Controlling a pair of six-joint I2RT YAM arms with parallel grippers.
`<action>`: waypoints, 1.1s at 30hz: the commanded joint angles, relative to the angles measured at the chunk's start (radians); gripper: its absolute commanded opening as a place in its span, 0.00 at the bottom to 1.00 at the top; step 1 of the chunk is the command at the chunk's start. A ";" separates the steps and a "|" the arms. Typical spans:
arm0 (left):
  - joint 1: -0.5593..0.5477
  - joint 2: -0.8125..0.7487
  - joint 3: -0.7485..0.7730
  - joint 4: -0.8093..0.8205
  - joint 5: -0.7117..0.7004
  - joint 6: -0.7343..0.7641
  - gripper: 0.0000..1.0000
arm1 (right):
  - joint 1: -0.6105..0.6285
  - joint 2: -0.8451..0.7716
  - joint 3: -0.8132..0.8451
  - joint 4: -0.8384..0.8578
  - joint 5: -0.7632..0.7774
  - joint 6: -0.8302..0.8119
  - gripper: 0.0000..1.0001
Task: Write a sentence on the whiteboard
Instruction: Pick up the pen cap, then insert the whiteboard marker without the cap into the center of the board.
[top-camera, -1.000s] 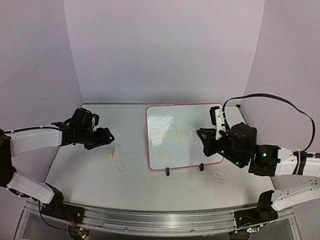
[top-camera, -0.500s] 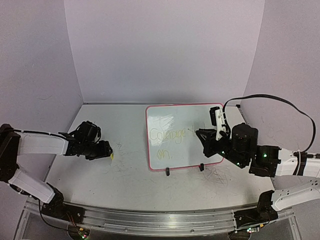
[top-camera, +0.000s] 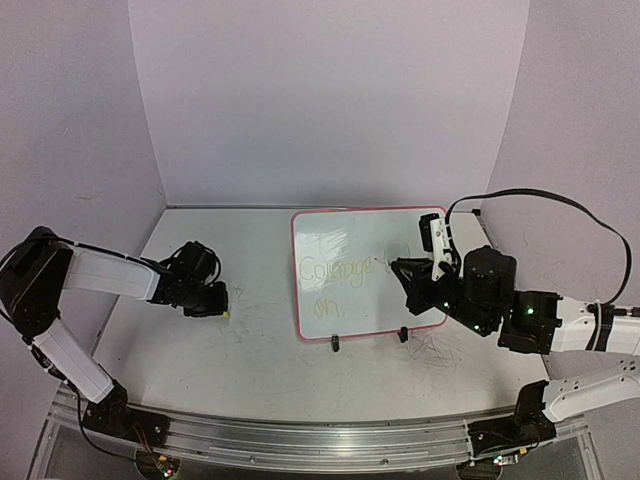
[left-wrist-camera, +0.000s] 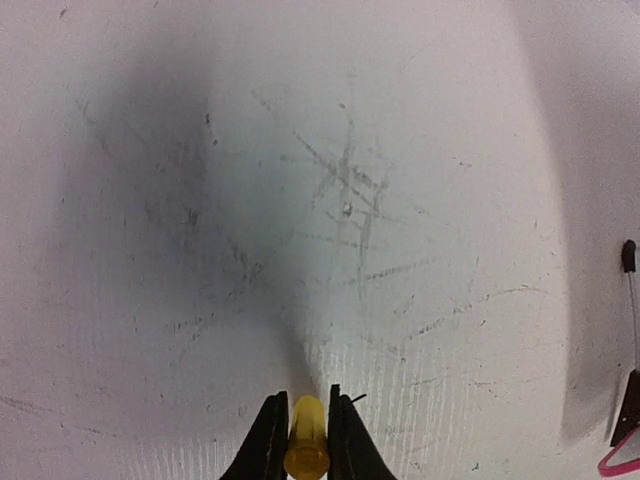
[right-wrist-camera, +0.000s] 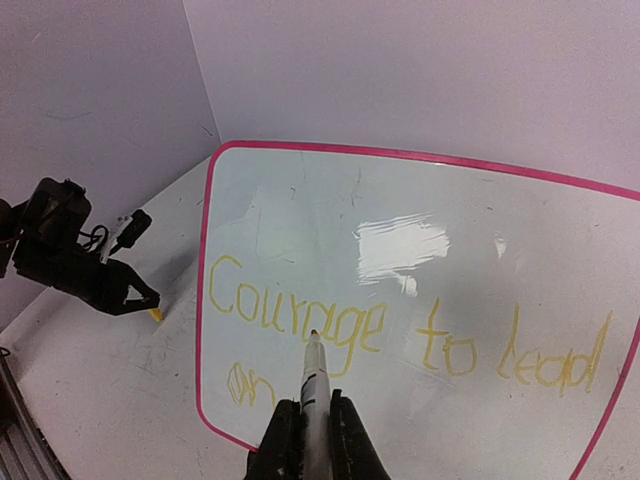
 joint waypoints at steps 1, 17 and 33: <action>-0.005 -0.047 0.066 -0.018 -0.001 0.016 0.04 | -0.006 -0.012 0.028 0.023 -0.006 0.011 0.00; -0.007 -0.546 0.328 -0.042 0.631 0.009 0.00 | -0.097 0.115 0.176 0.237 -0.675 0.113 0.00; -0.153 -0.507 0.205 0.605 0.739 -0.200 0.00 | -0.098 0.336 0.282 0.699 -0.839 0.382 0.00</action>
